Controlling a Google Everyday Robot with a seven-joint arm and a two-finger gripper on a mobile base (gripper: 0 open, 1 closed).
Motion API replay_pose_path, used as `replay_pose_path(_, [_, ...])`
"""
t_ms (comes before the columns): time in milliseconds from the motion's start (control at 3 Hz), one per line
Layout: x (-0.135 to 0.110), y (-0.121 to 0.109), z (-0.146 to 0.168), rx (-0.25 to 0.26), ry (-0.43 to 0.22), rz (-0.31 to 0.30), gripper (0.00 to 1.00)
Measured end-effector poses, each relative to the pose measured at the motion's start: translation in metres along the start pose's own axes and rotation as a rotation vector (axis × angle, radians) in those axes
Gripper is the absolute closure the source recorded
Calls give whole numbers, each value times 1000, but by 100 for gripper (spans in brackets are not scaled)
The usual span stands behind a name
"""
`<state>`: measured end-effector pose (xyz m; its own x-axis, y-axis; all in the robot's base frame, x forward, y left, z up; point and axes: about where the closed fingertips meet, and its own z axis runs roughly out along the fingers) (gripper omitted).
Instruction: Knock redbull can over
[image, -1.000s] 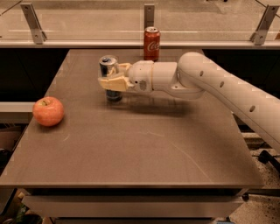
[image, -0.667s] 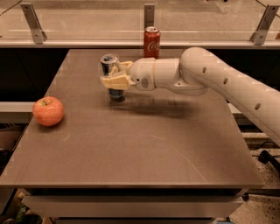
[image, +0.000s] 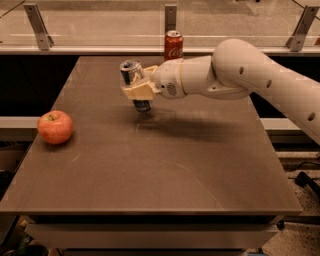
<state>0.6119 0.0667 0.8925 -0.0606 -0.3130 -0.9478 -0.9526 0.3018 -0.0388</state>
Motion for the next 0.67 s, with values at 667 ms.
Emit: replay_pose_path(667, [-7,-6,-15,46,154,-39,100])
